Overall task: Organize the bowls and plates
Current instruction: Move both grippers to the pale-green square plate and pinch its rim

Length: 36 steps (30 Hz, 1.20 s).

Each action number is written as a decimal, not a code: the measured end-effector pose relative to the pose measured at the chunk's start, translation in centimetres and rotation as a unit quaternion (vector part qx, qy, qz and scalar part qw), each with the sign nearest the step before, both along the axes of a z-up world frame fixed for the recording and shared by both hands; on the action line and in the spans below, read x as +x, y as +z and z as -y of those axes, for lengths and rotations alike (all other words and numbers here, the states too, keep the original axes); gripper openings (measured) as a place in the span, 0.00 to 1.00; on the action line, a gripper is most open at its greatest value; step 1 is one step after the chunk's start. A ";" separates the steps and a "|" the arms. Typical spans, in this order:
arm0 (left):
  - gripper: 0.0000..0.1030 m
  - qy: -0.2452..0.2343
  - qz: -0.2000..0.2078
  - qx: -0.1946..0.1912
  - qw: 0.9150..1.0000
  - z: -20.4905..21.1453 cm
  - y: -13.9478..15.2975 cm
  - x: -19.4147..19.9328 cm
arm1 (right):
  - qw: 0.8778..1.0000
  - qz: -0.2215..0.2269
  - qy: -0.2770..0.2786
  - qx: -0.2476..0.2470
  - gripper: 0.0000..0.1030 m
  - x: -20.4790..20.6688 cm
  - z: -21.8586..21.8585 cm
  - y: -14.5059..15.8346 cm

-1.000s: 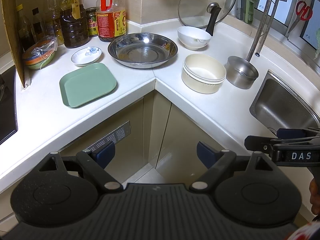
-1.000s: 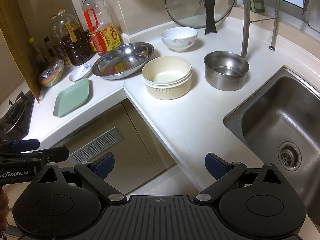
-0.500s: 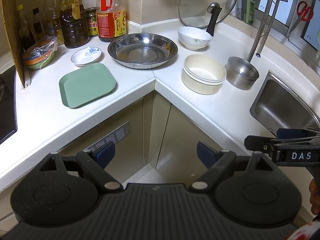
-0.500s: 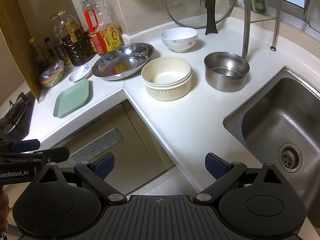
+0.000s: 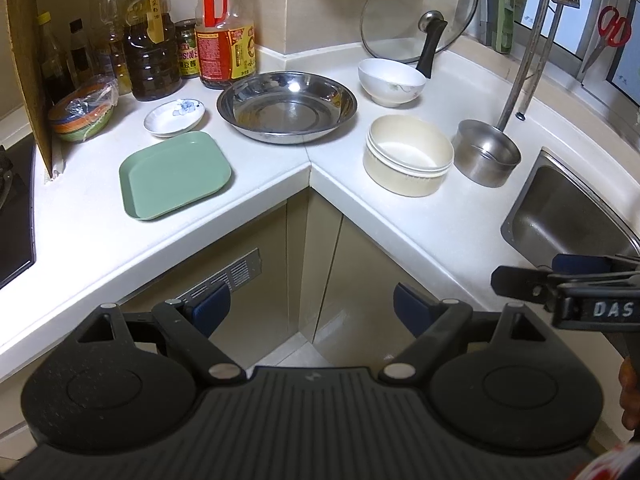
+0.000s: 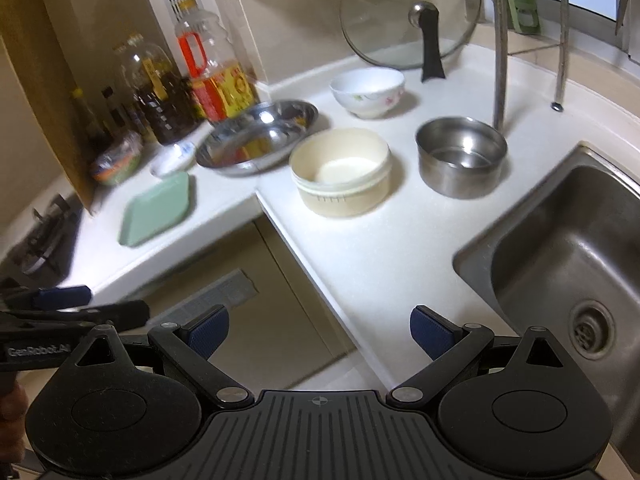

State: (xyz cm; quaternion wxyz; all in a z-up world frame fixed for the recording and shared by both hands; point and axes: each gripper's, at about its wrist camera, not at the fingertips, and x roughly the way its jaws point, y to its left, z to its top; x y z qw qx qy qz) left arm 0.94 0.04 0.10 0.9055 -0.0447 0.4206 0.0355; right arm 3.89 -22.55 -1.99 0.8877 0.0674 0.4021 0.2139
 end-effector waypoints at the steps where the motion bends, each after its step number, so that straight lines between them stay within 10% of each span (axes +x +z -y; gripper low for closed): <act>1: 0.85 0.003 0.002 0.001 1.000 0.0 0.1 0.0 | 1.000 0.005 0.001 0.007 0.94 0.0 0.2 0.0; 12: 0.85 0.057 0.023 0.023 0.998 -0.2 0.6 -0.2 | 0.993 0.048 0.036 0.106 0.95 1.8 1.8 0.2; 36: 0.84 0.160 0.019 0.056 0.985 -8.8 -1.5 3.2 | 0.992 0.033 0.108 0.057 0.94 8.3 -8.2 -1.9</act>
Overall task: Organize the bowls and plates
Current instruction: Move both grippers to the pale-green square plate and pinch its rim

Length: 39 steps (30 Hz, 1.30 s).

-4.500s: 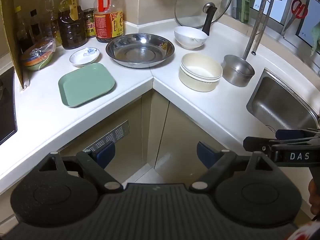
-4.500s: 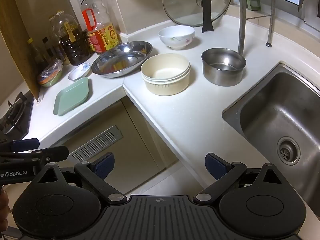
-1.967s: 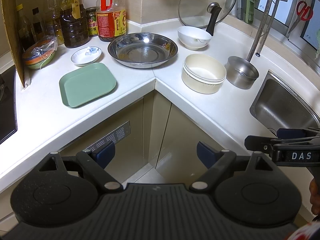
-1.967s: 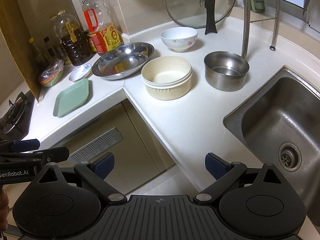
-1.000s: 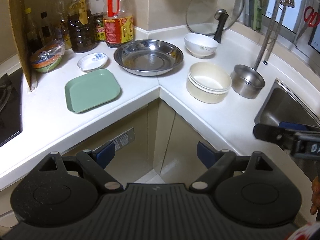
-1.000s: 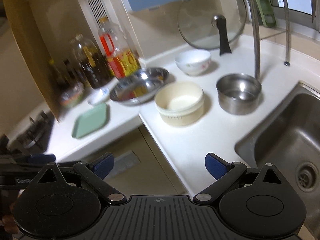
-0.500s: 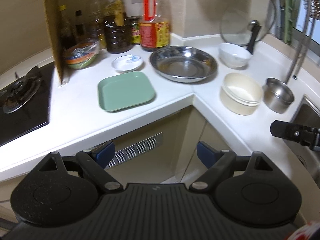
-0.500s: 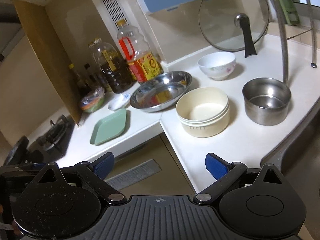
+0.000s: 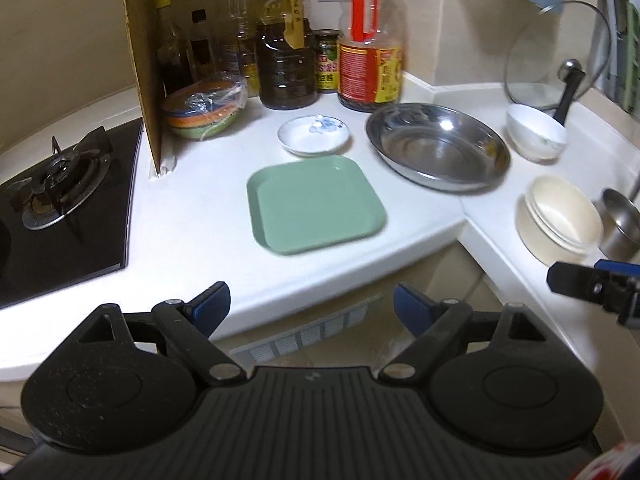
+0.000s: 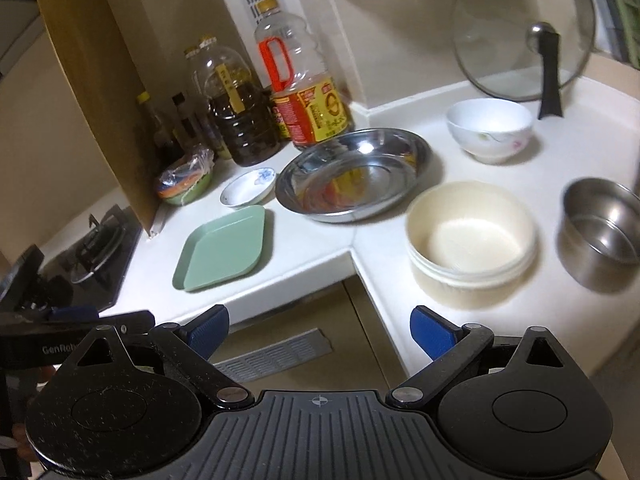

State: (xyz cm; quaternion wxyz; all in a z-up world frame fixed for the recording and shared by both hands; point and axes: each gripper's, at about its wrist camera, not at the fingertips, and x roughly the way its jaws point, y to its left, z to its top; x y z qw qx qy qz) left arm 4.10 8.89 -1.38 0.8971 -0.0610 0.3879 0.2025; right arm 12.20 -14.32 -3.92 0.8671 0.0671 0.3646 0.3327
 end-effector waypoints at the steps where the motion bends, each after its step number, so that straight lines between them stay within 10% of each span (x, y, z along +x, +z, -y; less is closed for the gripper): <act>1: 0.82 0.000 0.000 -0.001 1.000 -0.7 0.0 0.5 | 1.000 -0.002 0.002 -0.003 0.94 0.4 -0.7 -0.1; 20: 0.63 0.011 -0.026 -0.057 0.998 -11.0 -3.8 7.8 | 0.998 -0.008 0.048 -0.048 0.65 8.4 -14.4 -2.7; 39: 0.31 0.014 -0.037 -0.103 0.994 -13.6 -6.3 9.7 | 0.995 0.010 0.055 -0.079 0.36 10.7 -19.1 -4.9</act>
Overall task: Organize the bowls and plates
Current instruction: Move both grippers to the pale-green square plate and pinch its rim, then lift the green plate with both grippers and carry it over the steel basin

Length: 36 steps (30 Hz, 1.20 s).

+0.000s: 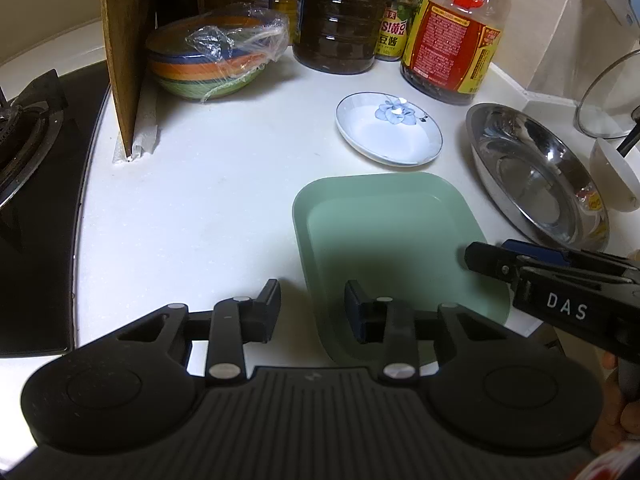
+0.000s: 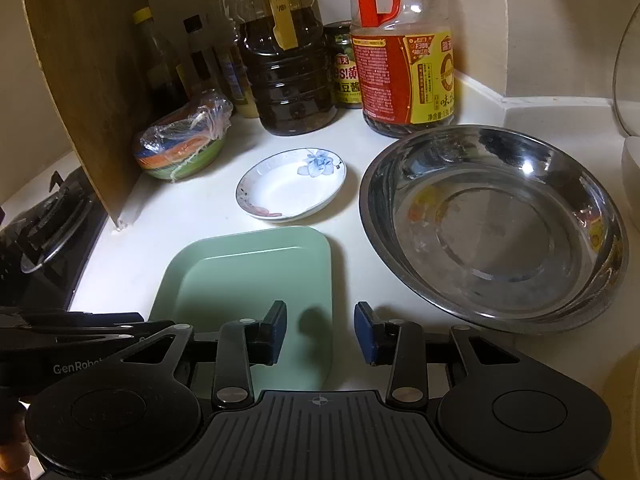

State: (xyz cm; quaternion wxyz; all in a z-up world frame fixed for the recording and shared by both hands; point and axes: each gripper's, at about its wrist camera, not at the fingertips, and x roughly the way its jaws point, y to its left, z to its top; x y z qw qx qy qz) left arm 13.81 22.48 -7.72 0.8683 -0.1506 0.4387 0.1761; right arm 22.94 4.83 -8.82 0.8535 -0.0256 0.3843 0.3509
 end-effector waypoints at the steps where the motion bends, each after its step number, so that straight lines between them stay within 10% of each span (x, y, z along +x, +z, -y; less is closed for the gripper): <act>1: 0.28 -0.001 0.001 -0.002 1.000 0.0 0.0 0.1 | 1.000 0.001 0.000 -0.001 0.35 0.0 -0.1 0.0; 19: 0.08 0.017 0.006 -0.003 1.000 0.1 -0.1 -0.2 | 1.000 0.011 0.016 -0.005 0.04 -0.1 -0.2 -0.3; 36: 0.06 -0.009 0.041 0.019 0.999 1.8 3.3 0.1 | 0.999 0.038 -0.004 0.015 0.04 -1.0 1.7 2.5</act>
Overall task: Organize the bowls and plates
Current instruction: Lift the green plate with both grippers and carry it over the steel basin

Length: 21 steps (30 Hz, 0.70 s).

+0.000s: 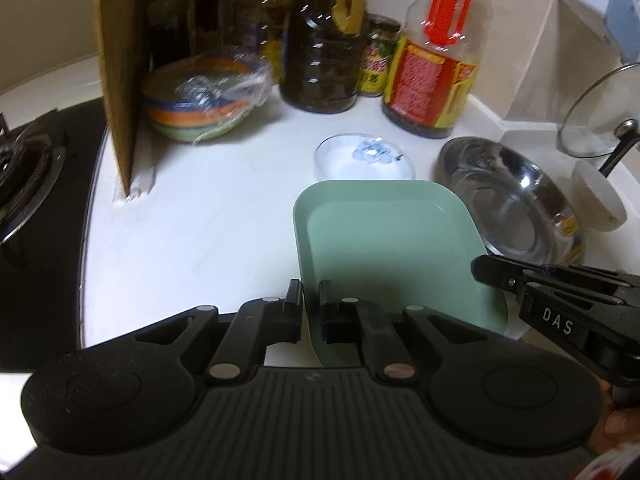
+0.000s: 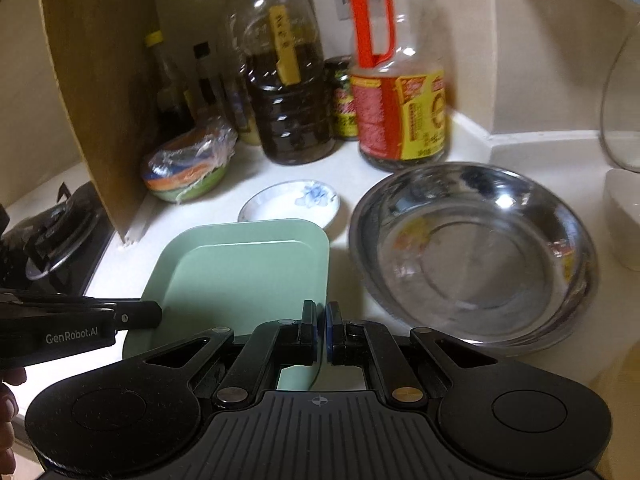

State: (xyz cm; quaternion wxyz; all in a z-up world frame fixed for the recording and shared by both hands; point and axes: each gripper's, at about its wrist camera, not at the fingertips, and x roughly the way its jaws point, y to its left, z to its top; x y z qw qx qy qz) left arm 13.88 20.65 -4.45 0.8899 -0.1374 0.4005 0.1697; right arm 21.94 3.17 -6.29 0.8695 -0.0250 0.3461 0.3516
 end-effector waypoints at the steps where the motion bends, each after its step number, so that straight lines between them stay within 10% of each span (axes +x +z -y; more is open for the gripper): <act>1: 0.06 -0.005 0.003 0.001 1.000 0.2 0.2 0.3 | 1.000 0.001 -0.006 0.001 0.04 0.0 0.3 0.2; 21: 0.06 -0.138 0.037 0.010 0.990 5.9 1.3 9.1 | 0.988 0.022 -0.150 -0.001 0.04 3.4 7.1 2.1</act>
